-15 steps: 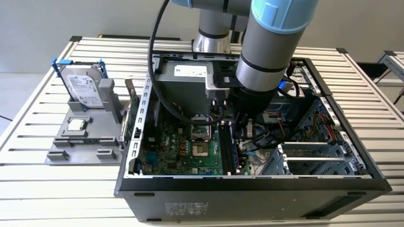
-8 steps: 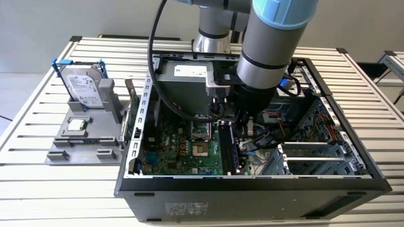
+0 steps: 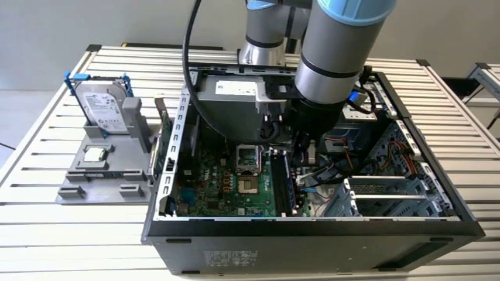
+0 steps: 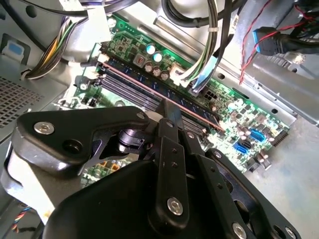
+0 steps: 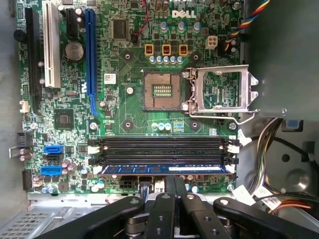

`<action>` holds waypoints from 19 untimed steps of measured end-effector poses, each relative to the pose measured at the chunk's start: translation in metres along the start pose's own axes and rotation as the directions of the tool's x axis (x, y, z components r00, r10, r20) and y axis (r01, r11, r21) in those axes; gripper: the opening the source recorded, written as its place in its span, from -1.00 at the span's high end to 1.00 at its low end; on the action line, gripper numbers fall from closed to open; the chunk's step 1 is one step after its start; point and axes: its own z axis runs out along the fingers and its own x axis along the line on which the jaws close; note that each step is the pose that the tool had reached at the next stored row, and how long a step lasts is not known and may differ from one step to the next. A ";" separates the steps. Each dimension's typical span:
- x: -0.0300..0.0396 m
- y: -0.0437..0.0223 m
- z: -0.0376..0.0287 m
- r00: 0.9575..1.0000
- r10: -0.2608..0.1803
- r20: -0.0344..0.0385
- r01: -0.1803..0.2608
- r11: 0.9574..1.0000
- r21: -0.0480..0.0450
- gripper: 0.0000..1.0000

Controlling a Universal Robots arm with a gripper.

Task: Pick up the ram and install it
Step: 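Press down the ram until it locks into place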

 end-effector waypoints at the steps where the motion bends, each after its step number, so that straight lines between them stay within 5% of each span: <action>1: 0.0000 0.0000 -0.0011 1.000 0.000 0.000 0.000 1.000 0.000 1.00; 19: -0.0004 -0.0002 -0.0221 1.000 0.000 0.000 0.000 1.000 0.000 1.00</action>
